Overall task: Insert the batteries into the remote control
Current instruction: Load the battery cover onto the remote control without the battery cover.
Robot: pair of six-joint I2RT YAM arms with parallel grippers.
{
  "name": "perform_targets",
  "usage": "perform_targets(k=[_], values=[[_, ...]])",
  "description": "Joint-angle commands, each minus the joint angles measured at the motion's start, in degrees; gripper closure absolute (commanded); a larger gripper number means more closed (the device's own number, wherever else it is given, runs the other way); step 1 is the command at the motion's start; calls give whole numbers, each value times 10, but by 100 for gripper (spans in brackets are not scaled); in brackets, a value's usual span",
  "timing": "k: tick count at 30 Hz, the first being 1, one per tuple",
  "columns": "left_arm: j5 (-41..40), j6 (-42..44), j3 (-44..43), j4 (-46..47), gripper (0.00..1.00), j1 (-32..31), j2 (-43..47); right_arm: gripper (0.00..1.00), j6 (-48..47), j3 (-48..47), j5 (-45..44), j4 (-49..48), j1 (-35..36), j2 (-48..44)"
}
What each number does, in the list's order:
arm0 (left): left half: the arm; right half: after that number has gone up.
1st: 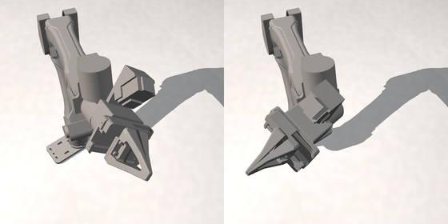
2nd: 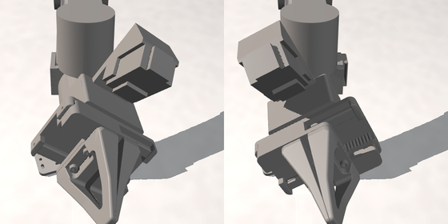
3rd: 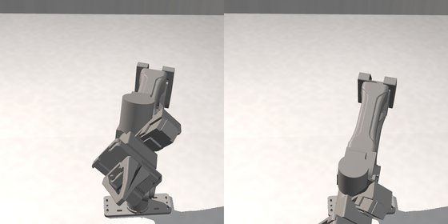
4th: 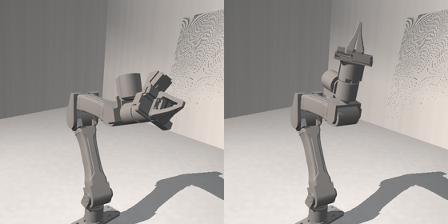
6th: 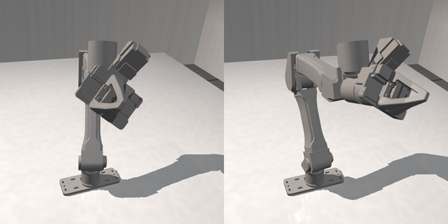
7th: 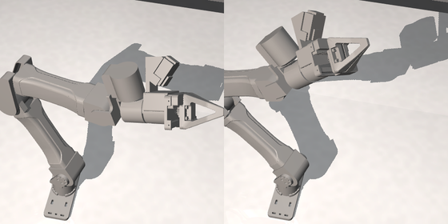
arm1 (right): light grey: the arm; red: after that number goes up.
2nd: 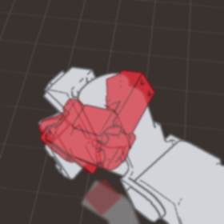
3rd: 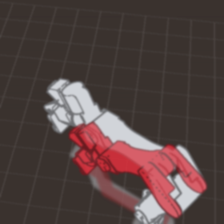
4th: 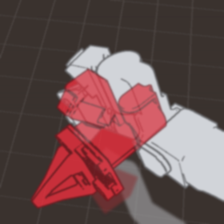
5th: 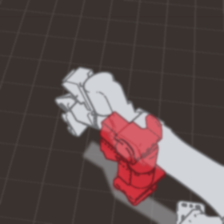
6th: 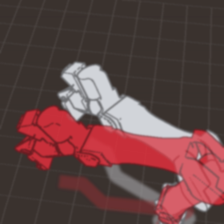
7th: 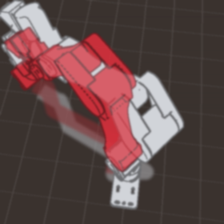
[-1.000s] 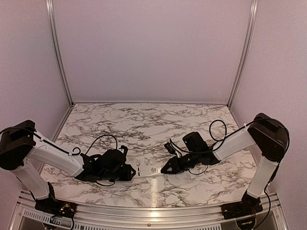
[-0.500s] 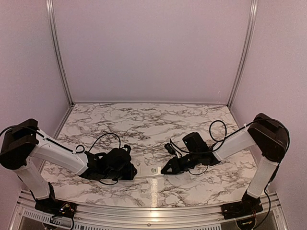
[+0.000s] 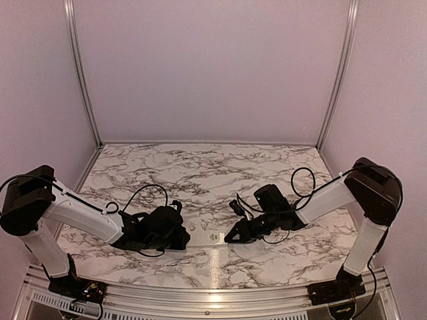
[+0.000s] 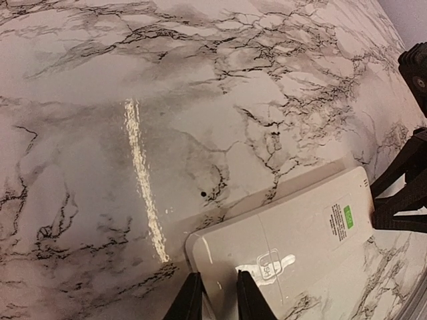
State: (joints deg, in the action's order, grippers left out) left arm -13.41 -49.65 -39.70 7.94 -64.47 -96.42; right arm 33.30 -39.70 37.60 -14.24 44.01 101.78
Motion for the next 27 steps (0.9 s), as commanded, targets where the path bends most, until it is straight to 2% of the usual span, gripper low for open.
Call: perform_targets(k=[1,5,13,14,20,23,27], values=[[155,29,-12,105,83,-29,-58,79,-1,-32,32,-47,38,30],[152,29,0,99,80,-29,-29,79,-2,-29,31,-43,13,27],[67,43,57,51,57,-1,99,76,-30,-30,23,-23,-51,17],[57,49,61,42,52,4,118,76,-32,-35,24,-22,-53,21],[21,162,68,-7,4,30,219,74,-34,-76,50,-31,-53,58],[28,241,33,-66,1,40,207,73,-31,-91,70,-36,-53,70],[86,327,-9,-111,1,41,154,72,-22,-101,89,-50,-53,69]])
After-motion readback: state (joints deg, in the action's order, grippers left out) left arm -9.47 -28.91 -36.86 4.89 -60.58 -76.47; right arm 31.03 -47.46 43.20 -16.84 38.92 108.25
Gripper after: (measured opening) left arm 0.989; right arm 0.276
